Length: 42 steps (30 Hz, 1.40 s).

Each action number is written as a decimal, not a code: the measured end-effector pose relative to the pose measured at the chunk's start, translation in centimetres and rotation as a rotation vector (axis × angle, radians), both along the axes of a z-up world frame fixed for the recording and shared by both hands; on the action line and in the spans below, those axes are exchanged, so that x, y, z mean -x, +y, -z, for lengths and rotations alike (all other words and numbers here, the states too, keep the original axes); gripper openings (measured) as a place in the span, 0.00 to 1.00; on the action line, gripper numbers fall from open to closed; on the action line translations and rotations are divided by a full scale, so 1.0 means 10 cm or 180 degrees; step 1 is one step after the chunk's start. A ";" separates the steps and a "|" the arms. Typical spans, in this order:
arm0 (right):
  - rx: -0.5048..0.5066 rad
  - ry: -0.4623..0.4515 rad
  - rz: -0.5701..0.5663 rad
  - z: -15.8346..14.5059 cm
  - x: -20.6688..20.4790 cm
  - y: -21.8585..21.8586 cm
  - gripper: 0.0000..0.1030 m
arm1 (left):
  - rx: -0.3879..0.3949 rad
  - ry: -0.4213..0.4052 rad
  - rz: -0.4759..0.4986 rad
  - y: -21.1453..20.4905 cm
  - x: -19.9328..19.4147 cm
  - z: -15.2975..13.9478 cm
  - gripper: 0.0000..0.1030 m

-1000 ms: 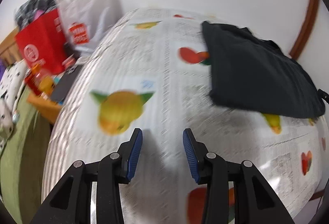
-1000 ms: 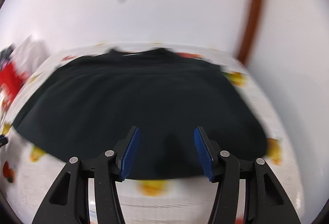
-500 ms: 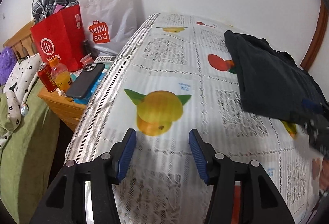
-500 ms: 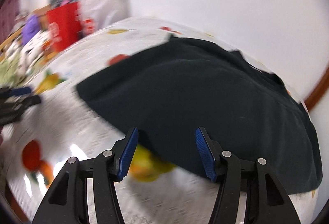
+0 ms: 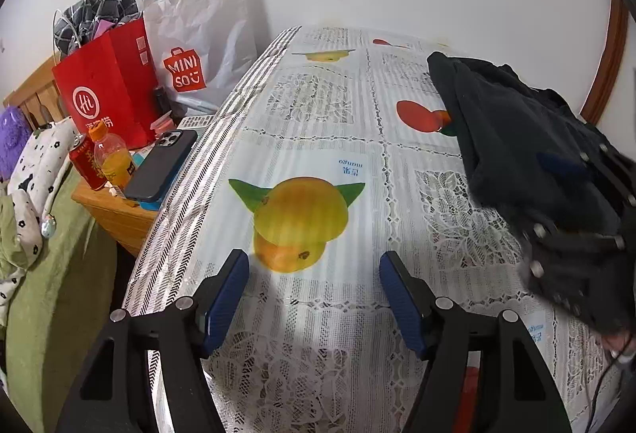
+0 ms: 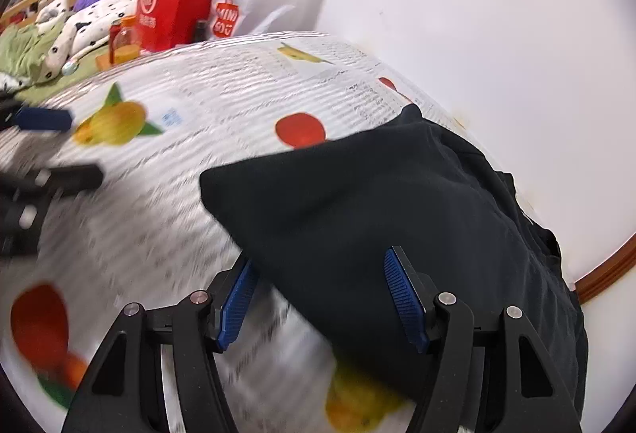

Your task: Fold small clothes

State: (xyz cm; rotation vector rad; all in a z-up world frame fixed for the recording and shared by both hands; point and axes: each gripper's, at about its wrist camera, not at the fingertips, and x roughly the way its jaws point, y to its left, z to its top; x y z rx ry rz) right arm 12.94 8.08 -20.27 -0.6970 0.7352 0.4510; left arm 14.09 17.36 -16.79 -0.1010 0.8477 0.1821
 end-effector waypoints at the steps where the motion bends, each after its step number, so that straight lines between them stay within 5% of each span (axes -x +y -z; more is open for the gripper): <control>1: -0.0017 -0.0012 0.0023 0.01 -0.06 0.03 0.57 | 0.0002 -0.0005 -0.0001 0.00 0.01 0.00 0.64; 6: -0.0127 0.0013 0.0137 0.04 -0.24 0.10 0.18 | -0.0023 0.0002 -0.0002 -0.01 0.00 0.00 0.64; 10: -0.0344 -0.0003 0.0214 -0.19 -0.28 0.00 0.13 | -0.0100 -0.0016 -0.0023 -0.06 0.01 -0.02 0.64; 14: -0.0904 -0.0033 0.0242 -0.68 -0.29 -0.35 0.13 | 0.0022 0.0035 -0.0021 -0.16 -0.04 -0.06 0.64; 18: -0.1553 -0.0106 0.0553 -1.22 -0.48 -1.17 0.13 | 0.0109 -0.0051 0.0203 -0.47 -0.11 -0.21 0.64; 26: -0.2408 -0.0413 0.1519 -1.47 -0.56 -3.08 0.13 | 0.0157 -0.0310 0.0834 -1.33 -0.28 -0.47 0.64; 32: -0.2416 -0.0088 0.2336 -0.85 -0.39 -4.13 0.14 | 0.0196 -0.0294 0.1402 -2.09 -0.39 -0.47 0.64; 36: -0.2385 0.0141 0.2371 -0.62 -0.29 -4.35 0.23 | 0.0321 -0.0194 0.1719 -2.53 -0.46 -0.44 0.64; 42: -0.2110 -0.0071 0.2317 -0.68 -0.24 -4.36 0.46 | 0.0297 -0.0044 0.2136 -3.07 -0.51 -0.34 0.64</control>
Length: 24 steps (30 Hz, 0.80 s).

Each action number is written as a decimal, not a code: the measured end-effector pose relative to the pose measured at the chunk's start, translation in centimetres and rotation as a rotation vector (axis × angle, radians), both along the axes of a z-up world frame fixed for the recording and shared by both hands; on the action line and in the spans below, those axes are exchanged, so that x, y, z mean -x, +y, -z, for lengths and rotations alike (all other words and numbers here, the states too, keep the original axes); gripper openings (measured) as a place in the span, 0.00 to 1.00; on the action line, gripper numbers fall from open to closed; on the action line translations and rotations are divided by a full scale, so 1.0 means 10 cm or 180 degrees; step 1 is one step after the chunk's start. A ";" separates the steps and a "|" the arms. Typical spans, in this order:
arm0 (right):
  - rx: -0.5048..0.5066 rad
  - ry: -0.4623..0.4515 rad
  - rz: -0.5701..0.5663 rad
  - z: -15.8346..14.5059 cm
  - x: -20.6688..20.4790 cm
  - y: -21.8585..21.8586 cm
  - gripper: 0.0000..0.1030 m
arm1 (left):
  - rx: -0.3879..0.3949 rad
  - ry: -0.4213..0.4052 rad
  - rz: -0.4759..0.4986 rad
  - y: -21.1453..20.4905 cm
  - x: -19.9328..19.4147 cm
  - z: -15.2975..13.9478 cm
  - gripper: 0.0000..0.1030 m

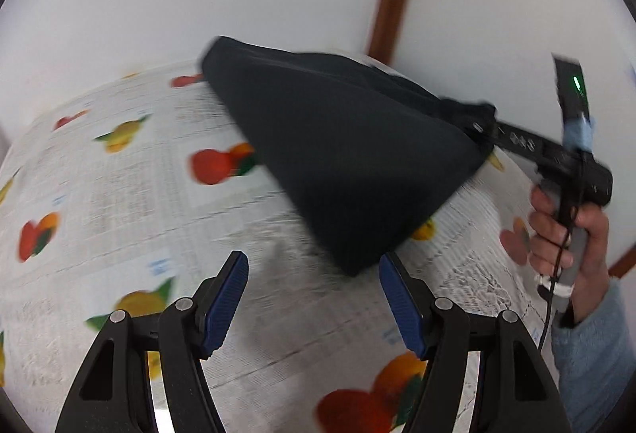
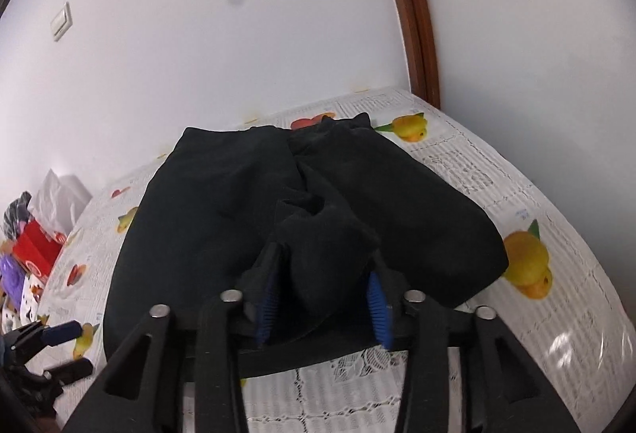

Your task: Fold small clothes

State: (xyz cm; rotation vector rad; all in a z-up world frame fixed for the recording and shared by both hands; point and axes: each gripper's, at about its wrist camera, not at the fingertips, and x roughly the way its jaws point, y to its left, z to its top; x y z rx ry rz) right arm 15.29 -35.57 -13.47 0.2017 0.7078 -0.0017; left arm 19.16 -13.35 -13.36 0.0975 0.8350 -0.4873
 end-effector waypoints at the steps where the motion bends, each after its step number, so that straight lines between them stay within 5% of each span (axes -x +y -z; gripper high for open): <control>1: -0.0016 0.0040 -0.0027 0.03 -0.04 0.00 0.47 | -0.0032 0.0006 0.0017 -0.06 -0.02 0.03 0.64; 5: 0.0011 0.0107 -0.0067 0.17 -0.19 -0.03 0.46 | -0.0093 0.0102 -0.0002 -0.25 -0.14 0.16 0.64; 7: 0.0093 0.0101 -0.0134 0.22 -0.25 0.01 0.21 | -0.0176 0.0125 -0.0047 -0.31 -0.20 0.22 0.55; 10: 0.0110 0.0139 -0.0164 0.27 -0.31 0.06 0.18 | -0.0127 0.0249 -0.0024 -0.34 -0.26 0.26 0.28; 13: 0.0235 0.0127 -0.0210 0.29 -0.32 0.14 0.17 | -0.0102 0.0265 -0.0034 -0.32 -0.25 0.24 0.19; 24: 0.0298 0.0231 -0.0336 0.33 -0.38 0.67 0.15 | -0.0179 0.0063 -0.0360 0.17 -0.08 0.16 0.11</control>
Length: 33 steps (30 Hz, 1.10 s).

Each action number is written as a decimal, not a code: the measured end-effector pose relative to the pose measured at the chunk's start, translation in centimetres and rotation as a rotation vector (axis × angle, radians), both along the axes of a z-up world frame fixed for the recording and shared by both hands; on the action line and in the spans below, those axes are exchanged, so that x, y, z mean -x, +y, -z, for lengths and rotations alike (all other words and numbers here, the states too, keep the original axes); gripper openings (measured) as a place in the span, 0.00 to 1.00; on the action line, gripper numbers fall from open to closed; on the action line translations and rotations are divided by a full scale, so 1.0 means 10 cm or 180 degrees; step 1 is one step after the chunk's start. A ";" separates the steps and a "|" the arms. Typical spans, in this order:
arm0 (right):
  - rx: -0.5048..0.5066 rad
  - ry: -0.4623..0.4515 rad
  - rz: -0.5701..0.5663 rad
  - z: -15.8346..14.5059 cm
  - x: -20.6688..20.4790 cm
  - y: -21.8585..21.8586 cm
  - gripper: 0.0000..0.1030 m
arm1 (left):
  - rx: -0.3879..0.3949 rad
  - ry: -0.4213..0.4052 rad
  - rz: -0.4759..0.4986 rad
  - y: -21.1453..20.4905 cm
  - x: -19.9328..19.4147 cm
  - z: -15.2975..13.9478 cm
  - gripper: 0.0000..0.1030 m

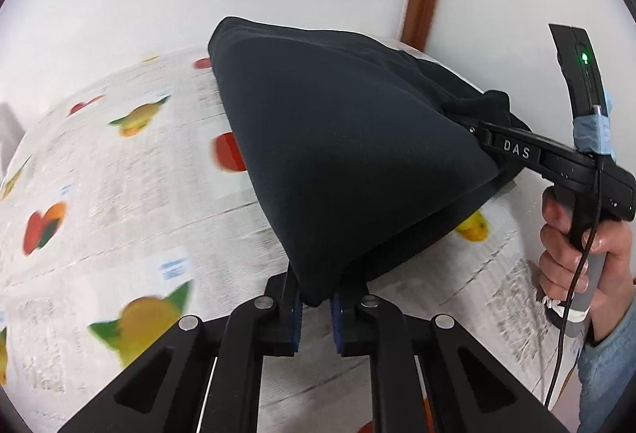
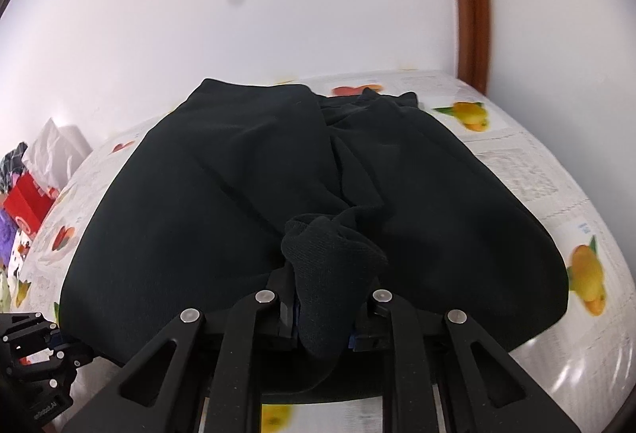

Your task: Fold small clothes

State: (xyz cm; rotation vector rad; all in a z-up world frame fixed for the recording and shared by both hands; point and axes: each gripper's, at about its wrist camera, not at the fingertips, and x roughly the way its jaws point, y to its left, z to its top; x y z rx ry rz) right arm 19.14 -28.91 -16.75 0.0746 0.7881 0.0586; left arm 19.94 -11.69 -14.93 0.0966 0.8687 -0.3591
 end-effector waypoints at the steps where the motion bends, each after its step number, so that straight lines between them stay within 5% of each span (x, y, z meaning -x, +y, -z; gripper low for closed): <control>1: 0.0024 0.0008 -0.0050 0.00 0.00 0.11 0.15 | -0.0003 0.0009 -0.0029 0.08 0.02 0.00 0.11; 15: 0.0130 -0.0008 -0.0629 0.09 -0.01 1.30 0.16 | 0.0059 -0.0043 -0.0520 1.21 0.27 0.06 0.13; 33: 0.0130 0.0030 -0.0637 0.10 -0.01 1.28 0.19 | 0.0108 -0.0087 -0.0625 1.32 0.30 0.13 0.23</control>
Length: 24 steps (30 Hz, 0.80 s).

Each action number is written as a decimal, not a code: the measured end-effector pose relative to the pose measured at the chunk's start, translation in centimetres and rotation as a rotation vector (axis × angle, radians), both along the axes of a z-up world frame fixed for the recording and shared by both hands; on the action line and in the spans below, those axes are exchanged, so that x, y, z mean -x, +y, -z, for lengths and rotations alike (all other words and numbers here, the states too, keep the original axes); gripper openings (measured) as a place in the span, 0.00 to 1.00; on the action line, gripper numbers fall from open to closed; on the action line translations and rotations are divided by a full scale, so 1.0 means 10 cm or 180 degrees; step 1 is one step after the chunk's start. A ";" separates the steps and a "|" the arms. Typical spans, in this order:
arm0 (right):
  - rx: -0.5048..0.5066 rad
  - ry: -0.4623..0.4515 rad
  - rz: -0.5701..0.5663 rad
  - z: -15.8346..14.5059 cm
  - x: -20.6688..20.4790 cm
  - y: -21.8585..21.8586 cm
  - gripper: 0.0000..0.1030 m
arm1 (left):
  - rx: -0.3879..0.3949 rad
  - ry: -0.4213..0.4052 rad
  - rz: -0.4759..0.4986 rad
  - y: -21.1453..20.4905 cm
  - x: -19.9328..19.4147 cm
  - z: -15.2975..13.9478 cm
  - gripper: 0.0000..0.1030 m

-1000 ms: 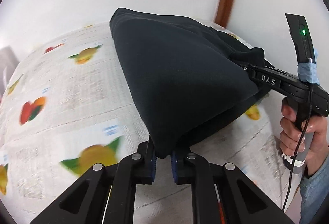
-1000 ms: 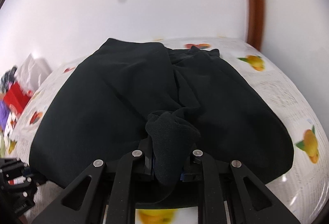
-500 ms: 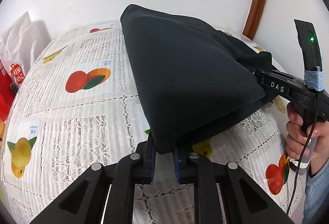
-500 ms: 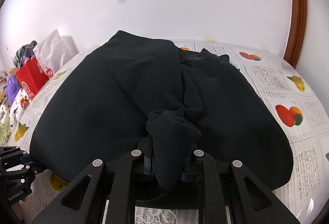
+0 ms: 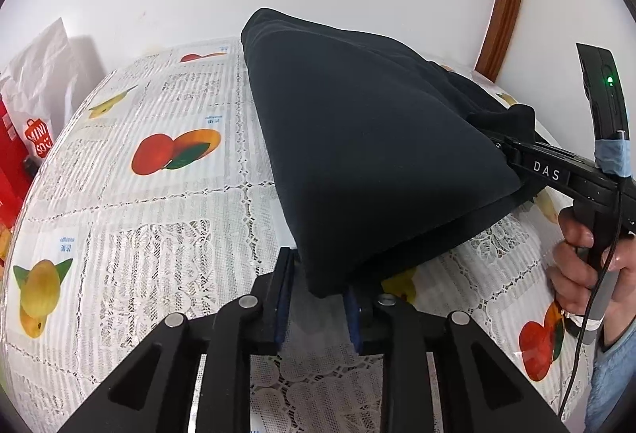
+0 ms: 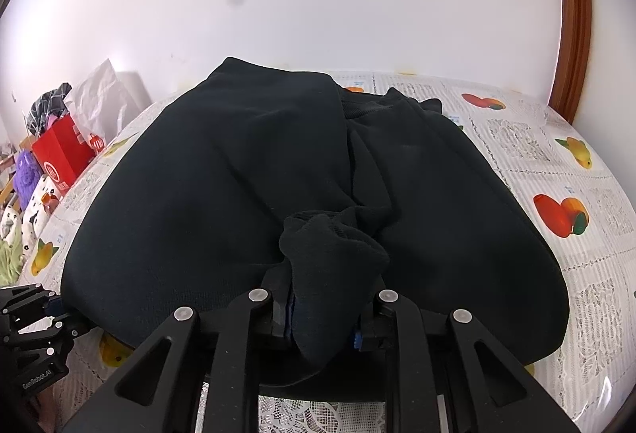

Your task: Fold small clothes

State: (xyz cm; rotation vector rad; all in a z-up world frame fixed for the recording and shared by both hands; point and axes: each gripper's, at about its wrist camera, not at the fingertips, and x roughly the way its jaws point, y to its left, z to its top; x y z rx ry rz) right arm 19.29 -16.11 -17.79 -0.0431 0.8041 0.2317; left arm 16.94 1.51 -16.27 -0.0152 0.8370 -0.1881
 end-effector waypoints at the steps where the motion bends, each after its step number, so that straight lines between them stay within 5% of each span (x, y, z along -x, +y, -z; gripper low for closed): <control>1: 0.0002 -0.0003 -0.0001 0.00 0.00 0.00 0.19 | 0.0014 0.0004 0.0000 0.00 0.00 0.00 0.23; 12: -0.0028 -0.0004 -0.0002 0.00 0.00 -0.03 0.20 | 0.0085 0.0021 0.0043 -0.01 -0.01 0.00 0.31; 15: -0.0132 0.0009 -0.0001 0.00 0.00 -0.08 0.21 | 0.0222 0.0006 0.0083 -0.01 -0.01 -0.01 0.61; 24: -0.0591 -0.0055 0.0212 -0.06 -0.07 -0.28 0.41 | -0.0017 0.0043 0.0010 -0.32 -0.20 0.00 0.63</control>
